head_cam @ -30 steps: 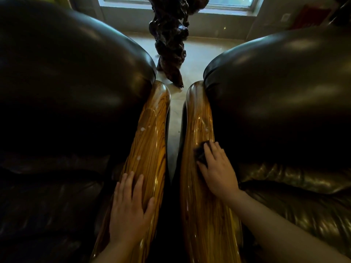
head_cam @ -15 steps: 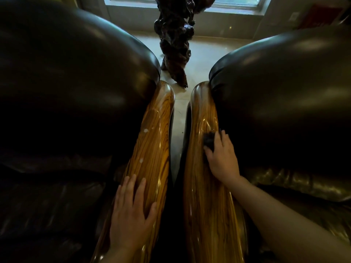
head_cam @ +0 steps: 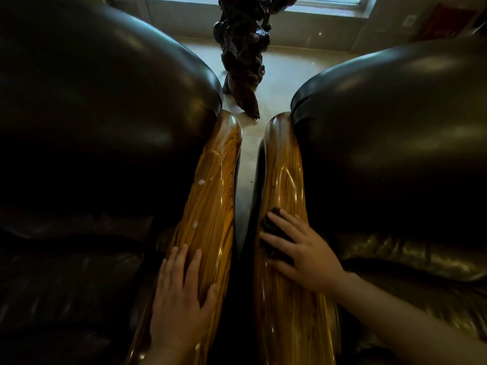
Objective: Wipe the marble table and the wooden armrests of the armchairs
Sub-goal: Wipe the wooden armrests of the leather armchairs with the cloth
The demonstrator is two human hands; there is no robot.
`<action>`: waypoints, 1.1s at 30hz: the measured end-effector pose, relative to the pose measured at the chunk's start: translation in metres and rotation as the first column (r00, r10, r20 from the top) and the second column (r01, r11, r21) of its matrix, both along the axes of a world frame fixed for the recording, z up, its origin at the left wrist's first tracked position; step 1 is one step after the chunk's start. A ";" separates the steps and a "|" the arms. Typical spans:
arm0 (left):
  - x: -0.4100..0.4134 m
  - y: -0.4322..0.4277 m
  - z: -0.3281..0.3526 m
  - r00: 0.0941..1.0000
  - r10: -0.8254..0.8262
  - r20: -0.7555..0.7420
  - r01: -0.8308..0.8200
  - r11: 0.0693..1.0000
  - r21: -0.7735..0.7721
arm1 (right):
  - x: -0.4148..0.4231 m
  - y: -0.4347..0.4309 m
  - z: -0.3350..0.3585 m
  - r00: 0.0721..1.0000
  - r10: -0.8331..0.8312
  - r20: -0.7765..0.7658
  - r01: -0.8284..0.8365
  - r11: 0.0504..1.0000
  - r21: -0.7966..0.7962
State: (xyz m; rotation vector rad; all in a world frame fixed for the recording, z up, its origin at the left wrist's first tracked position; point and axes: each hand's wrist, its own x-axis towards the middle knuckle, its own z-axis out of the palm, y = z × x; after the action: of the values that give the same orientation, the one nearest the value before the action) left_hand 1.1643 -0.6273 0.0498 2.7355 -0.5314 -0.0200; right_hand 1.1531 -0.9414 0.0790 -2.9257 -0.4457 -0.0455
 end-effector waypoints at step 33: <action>-0.004 -0.004 0.004 0.999 0.043 0.033 -0.043 0.999 0.004 | -0.070 0.061 -0.017 0.961 -0.276 -0.025 0.276 0.961 0.003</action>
State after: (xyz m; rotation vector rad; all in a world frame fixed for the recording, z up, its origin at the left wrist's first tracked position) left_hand 1.1600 -0.6315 0.0537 2.7553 -0.4820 0.0340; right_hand 1.0835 -0.8802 0.0620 -2.9554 -0.0301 -0.0488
